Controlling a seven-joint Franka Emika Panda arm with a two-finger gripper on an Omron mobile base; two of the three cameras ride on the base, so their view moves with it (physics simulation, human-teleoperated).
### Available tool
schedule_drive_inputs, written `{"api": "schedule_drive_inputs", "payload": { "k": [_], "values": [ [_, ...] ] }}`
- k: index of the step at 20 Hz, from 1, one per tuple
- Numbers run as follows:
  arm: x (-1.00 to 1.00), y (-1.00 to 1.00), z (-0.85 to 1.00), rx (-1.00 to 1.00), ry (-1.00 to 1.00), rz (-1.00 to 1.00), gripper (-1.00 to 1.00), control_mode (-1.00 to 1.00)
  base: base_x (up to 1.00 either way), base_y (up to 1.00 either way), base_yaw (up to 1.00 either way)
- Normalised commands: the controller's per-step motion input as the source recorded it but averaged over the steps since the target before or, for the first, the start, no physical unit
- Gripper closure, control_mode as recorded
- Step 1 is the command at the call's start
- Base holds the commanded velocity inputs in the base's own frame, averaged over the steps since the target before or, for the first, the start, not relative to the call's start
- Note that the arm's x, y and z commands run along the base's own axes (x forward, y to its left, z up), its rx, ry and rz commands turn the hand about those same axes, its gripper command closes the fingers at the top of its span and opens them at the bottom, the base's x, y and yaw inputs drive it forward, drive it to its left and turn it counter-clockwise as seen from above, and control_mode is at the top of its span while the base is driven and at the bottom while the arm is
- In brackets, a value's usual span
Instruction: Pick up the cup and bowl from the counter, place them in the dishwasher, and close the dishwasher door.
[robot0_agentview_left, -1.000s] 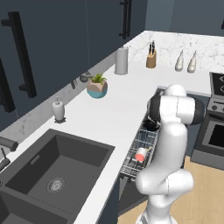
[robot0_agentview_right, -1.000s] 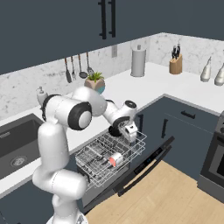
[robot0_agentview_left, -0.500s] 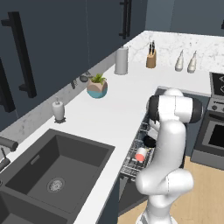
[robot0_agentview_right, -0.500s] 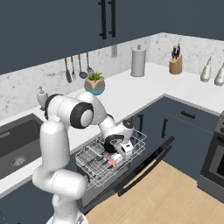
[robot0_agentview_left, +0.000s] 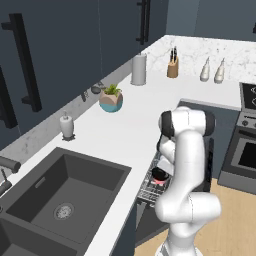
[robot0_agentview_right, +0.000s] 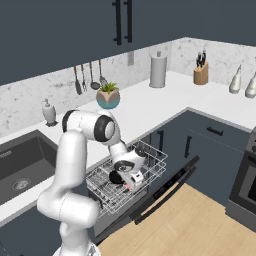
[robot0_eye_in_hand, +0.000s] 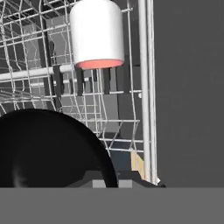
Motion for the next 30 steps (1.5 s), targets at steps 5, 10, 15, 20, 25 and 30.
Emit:
{"api": "schedule_drive_inputs", "payload": {
  "k": [5,10,15,20,25,30],
  "values": [
    [0.05,0.36,-0.58,0.04,0.0,0.07,1.0,-1.0,0.0,0.0,0.0],
    [0.31,0.21,-0.53,0.02,0.0,0.04,1.0,-1.0,0.0,0.0,0.0],
    [-0.03,0.18,-0.64,0.0,0.0,0.01,-1.0,-1.0,0.0,0.0,0.0],
    [-0.2,0.06,-0.37,0.0,-0.03,0.0,-1.0,-1.0,0.0,0.0,0.0],
    [-0.55,-0.1,0.21,0.07,-0.19,0.0,-1.0,-1.0,0.0,0.0,0.0],
    [-0.65,-0.54,0.98,0.16,-0.28,0.0,-1.0,-1.0,0.0,0.0,0.0]
  ]
}}
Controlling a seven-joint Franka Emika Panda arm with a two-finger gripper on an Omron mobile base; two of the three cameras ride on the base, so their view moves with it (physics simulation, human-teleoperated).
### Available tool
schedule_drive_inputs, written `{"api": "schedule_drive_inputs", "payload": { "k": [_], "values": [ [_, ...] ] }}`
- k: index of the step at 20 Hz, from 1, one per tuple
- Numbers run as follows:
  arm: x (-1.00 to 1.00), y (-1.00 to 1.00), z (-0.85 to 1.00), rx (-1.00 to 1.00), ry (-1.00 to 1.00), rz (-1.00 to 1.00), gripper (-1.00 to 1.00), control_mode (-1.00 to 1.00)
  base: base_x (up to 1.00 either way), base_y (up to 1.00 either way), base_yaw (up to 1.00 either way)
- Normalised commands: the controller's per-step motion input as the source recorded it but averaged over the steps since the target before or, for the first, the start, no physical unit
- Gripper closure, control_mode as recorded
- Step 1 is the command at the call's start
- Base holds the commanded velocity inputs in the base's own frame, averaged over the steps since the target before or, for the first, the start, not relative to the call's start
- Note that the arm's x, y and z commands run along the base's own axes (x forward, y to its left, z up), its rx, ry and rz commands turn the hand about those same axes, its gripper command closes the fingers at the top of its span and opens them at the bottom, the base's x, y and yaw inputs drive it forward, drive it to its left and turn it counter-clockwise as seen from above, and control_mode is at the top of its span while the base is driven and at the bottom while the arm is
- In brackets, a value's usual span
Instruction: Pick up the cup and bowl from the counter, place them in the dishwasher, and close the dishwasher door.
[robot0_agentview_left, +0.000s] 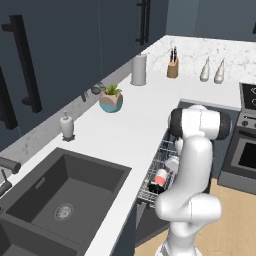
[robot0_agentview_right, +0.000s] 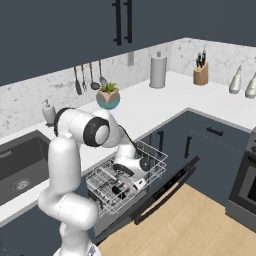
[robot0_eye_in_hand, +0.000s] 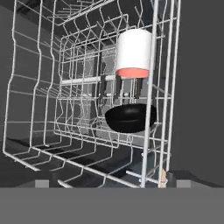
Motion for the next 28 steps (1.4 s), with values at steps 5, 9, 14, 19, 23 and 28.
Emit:
{"api": "schedule_drive_inputs", "payload": {
  "k": [5,9,14,19,23,28],
  "values": [
    [-0.22,-0.77,1.0,0.22,-0.13,0.0,-1.0,-1.0,0.0,0.0,0.0],
    [0.0,-0.95,1.0,0.25,0.0,0.0,-1.0,-1.0,0.0,0.0,0.0],
    [0.0,-0.98,1.0,0.27,0.02,0.0,-1.0,-1.0,0.0,0.0,0.0],
    [-0.14,-1.0,0.19,0.18,0.0,0.0,-1.0,-1.0,0.0,0.0,0.0],
    [-0.35,-1.0,-0.69,0.16,-0.02,0.0,-1.0,-1.0,0.0,0.0,0.0],
    [-0.25,-0.97,-0.97,0.25,0.0,0.0,-1.0,-1.0,0.0,0.0,0.0]
  ]
}}
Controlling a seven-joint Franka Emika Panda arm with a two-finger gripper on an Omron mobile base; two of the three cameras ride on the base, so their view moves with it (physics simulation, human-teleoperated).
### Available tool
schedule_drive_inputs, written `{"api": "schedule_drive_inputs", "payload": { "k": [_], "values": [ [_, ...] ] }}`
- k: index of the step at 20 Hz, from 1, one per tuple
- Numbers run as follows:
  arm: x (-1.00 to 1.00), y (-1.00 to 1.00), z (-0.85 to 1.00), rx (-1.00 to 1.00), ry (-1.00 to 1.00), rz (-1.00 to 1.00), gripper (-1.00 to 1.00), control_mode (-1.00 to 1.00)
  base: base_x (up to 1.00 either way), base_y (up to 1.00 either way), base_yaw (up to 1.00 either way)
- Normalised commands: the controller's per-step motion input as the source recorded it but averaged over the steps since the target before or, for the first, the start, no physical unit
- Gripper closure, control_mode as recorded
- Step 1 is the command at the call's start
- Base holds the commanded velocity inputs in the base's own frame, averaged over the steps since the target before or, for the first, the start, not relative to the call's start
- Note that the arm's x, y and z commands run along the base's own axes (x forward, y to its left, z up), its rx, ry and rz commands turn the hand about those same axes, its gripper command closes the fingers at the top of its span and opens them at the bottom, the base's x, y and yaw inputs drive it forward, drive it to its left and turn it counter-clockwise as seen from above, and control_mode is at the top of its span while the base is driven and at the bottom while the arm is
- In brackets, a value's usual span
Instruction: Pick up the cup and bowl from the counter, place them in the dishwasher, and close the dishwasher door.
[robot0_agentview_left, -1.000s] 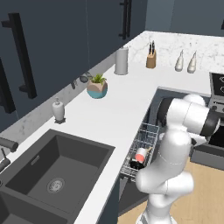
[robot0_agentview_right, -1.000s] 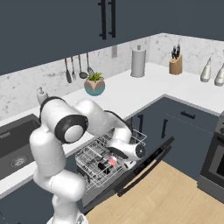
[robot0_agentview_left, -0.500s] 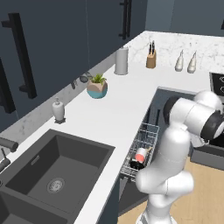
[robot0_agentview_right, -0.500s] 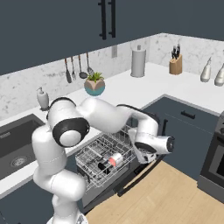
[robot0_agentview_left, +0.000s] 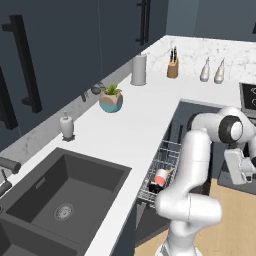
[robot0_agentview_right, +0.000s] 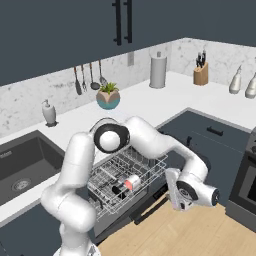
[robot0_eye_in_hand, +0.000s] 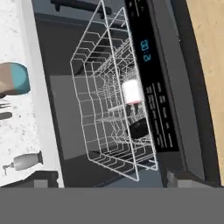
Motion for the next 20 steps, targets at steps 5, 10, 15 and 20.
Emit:
{"api": "schedule_drive_inputs", "payload": {
  "k": [5,10,15,20],
  "values": [
    [-0.01,-0.63,-0.95,0.35,0.0,0.01,-1.0,-1.0,0.0,0.0,0.0],
    [0.08,-0.11,-0.95,0.35,0.0,0.0,-1.0,-1.0,0.0,0.0,0.0],
    [0.48,0.14,-0.86,0.23,0.0,0.0,-1.0,-1.0,0.0,0.0,0.0],
    [0.75,0.36,-0.56,0.18,0.0,0.0,-1.0,-1.0,0.0,0.0,0.0]
  ]
}}
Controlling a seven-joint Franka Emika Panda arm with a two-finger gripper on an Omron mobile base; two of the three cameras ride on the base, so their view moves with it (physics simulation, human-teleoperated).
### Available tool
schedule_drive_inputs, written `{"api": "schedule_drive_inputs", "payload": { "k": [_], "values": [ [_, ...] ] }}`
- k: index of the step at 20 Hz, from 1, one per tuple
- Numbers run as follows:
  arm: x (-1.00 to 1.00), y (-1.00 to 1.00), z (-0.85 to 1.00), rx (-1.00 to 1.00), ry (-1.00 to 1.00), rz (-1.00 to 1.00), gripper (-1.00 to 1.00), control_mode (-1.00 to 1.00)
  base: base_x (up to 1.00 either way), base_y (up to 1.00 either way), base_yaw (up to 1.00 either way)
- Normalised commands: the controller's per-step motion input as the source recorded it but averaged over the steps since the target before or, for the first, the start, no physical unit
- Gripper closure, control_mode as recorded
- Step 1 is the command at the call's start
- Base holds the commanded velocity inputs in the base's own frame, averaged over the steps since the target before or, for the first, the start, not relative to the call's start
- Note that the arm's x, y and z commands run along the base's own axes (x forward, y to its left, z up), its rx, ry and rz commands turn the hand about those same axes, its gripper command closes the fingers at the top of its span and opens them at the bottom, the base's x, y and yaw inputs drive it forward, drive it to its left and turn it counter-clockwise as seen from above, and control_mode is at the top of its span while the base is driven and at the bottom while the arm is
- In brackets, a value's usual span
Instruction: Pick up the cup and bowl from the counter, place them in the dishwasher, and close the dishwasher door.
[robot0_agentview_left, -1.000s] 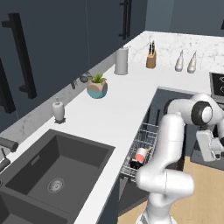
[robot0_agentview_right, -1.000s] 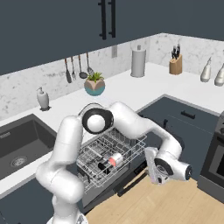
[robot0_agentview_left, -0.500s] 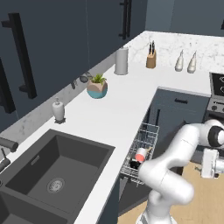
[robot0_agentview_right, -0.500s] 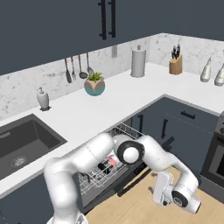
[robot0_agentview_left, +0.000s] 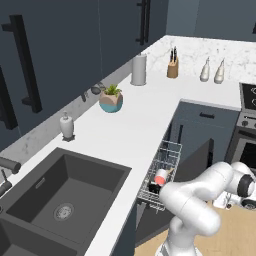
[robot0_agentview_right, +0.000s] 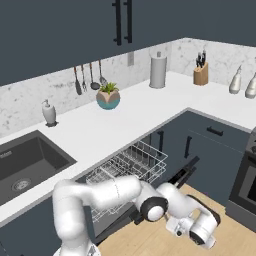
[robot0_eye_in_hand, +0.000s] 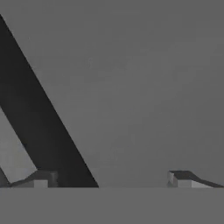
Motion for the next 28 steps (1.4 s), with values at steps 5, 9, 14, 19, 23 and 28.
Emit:
{"api": "schedule_drive_inputs", "payload": {
  "k": [5,9,14,19,23,28],
  "values": [
    [0.78,0.48,-0.2,0.15,0.0,0.0,-1.0,-1.0,0.0,0.0,0.0],
    [0.6,0.5,0.0,0.16,-0.07,0.0,-1.0,-1.0,0.0,0.0,0.0],
    [0.62,0.69,0.27,0.16,-0.15,0.0,-1.0,-1.0,0.0,0.0,0.0],
    [0.71,0.97,0.45,0.13,-0.17,0.0,-1.0,-1.0,0.0,0.0,0.0],
    [0.78,1.0,0.39,0.08,-0.15,0.0,-1.0,-1.0,0.0,0.0,0.0],
    [0.88,1.0,0.31,0.04,-0.12,0.0,-1.0,-1.0,0.0,0.0,0.0]
  ]
}}
